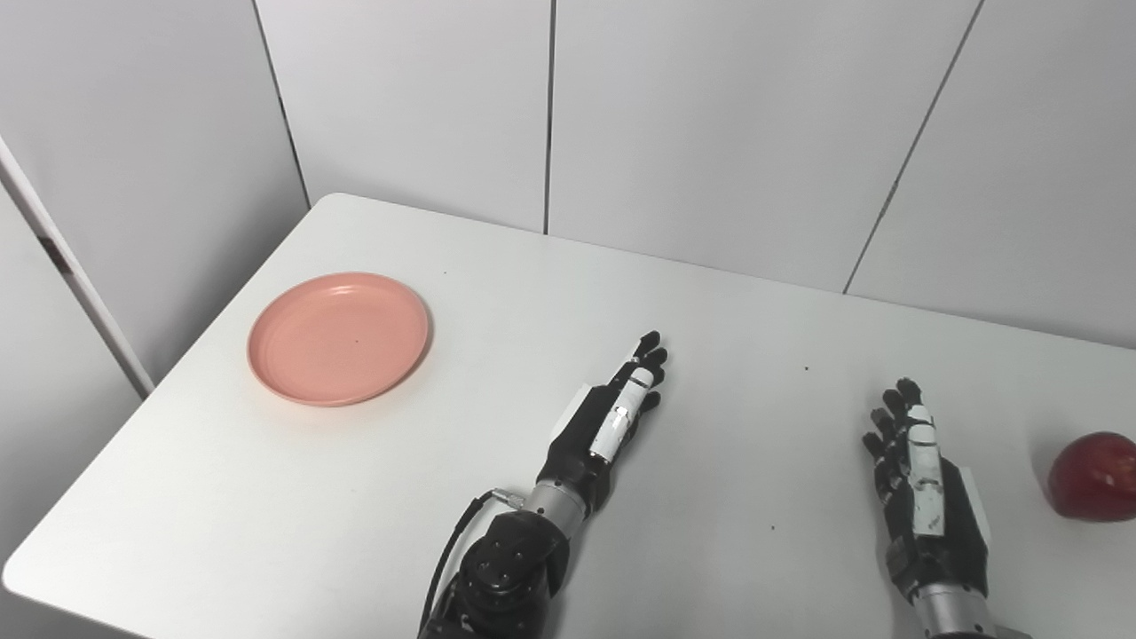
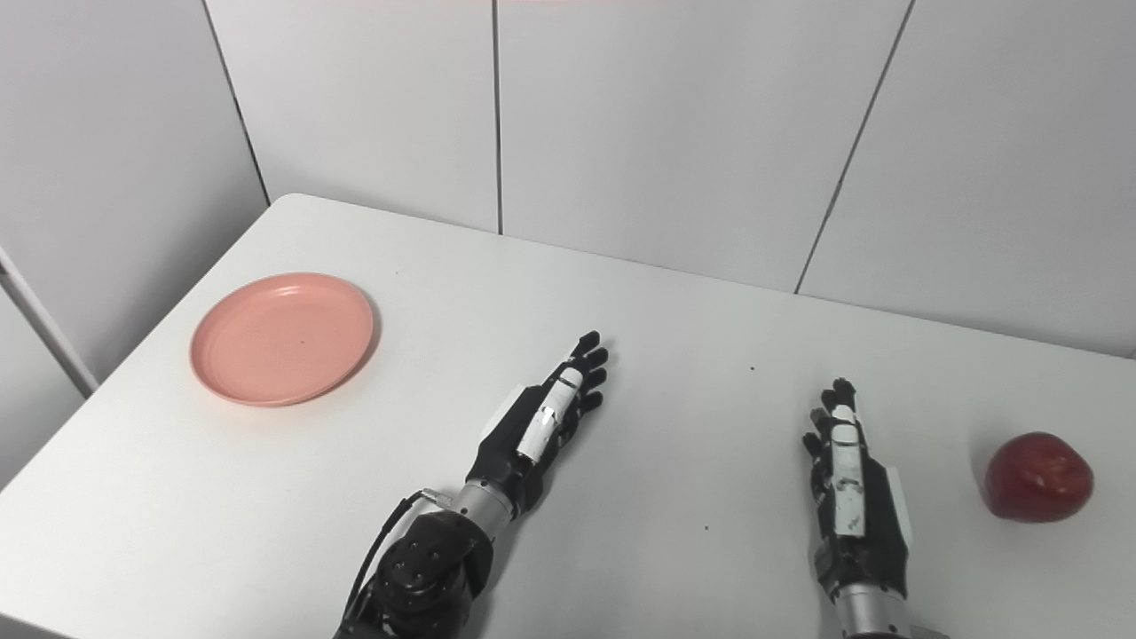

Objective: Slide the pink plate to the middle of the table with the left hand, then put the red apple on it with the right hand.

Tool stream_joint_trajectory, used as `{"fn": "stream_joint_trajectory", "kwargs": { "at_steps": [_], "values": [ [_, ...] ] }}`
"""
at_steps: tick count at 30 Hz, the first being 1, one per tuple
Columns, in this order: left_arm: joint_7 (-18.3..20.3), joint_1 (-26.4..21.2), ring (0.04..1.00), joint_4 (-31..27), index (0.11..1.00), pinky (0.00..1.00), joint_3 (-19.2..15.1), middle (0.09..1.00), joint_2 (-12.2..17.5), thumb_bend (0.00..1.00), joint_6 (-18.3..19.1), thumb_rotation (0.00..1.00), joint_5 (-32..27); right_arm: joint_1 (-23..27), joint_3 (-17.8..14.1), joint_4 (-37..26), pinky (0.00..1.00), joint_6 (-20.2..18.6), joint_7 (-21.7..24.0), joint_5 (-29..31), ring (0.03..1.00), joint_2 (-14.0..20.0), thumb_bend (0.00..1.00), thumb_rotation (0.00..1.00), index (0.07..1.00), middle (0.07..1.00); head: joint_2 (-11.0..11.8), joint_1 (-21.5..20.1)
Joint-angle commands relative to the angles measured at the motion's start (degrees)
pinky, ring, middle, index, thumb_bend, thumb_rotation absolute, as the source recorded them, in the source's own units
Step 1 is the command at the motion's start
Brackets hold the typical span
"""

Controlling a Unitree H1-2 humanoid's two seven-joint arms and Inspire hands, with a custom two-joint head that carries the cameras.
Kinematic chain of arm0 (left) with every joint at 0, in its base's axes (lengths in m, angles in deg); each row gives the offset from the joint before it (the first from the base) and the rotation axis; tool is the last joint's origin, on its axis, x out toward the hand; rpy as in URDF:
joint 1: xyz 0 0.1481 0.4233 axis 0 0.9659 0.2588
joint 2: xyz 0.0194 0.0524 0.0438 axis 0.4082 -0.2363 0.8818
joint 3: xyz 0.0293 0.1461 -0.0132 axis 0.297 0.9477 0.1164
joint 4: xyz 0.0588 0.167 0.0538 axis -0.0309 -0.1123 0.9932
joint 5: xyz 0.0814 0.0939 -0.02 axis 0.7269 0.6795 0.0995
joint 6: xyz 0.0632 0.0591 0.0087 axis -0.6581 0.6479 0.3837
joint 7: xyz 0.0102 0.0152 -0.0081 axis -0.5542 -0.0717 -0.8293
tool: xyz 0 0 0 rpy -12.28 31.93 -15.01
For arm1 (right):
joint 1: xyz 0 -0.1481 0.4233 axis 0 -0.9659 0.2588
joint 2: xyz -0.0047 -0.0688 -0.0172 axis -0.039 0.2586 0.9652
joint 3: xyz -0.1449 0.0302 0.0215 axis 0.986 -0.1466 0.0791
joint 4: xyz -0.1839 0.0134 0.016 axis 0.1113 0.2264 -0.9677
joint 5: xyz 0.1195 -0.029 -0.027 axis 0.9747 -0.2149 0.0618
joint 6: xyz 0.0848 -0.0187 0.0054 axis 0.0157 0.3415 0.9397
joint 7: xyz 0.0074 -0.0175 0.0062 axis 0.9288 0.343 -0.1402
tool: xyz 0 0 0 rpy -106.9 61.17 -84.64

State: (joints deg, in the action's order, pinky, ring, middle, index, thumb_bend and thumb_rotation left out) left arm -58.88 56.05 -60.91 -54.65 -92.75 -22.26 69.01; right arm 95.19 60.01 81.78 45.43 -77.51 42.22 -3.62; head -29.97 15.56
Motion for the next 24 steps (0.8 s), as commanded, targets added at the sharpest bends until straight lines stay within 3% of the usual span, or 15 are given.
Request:
{"fn": "stream_joint_trajectory", "kwargs": {
  "at_steps": [1, 15, 24],
  "values": [
    [0.2, -2.7, 0.966, -1.7, 0.952, 0.97, -0.1, 0.972, 0.3, 0.39, -4.1, 1.00, 0.6, 0.9, -0.4, -0.9, 1.00, 3.7, 0.6, 0.4, 1.000, 0.1, 0.22, 1.00, 1.000, 1.000, -0.1, 0.0],
    [0.8, -5.5, 0.950, -9.2, 0.942, 0.97, -2.3, 0.963, 2.6, 0.41, -1.4, 1.00, -0.7, 0.9, -0.8, -0.8, 1.00, 3.5, 0.9, 0.2, 1.000, 0.2, 0.23, 1.00, 1.000, 1.000, 0.3, 0.5],
    [0.1, -8.7, 0.931, -12.0, 0.923, 0.94, -6.3, 0.947, 3.8, 0.39, -0.1, 1.00, -3.7, 0.9, -1.0, -0.3, 1.00, 4.1, 1.4, 0.7, 1.000, 0.3, 0.22, 1.00, 1.000, 1.000, 0.9, 1.4]
  ]
}}
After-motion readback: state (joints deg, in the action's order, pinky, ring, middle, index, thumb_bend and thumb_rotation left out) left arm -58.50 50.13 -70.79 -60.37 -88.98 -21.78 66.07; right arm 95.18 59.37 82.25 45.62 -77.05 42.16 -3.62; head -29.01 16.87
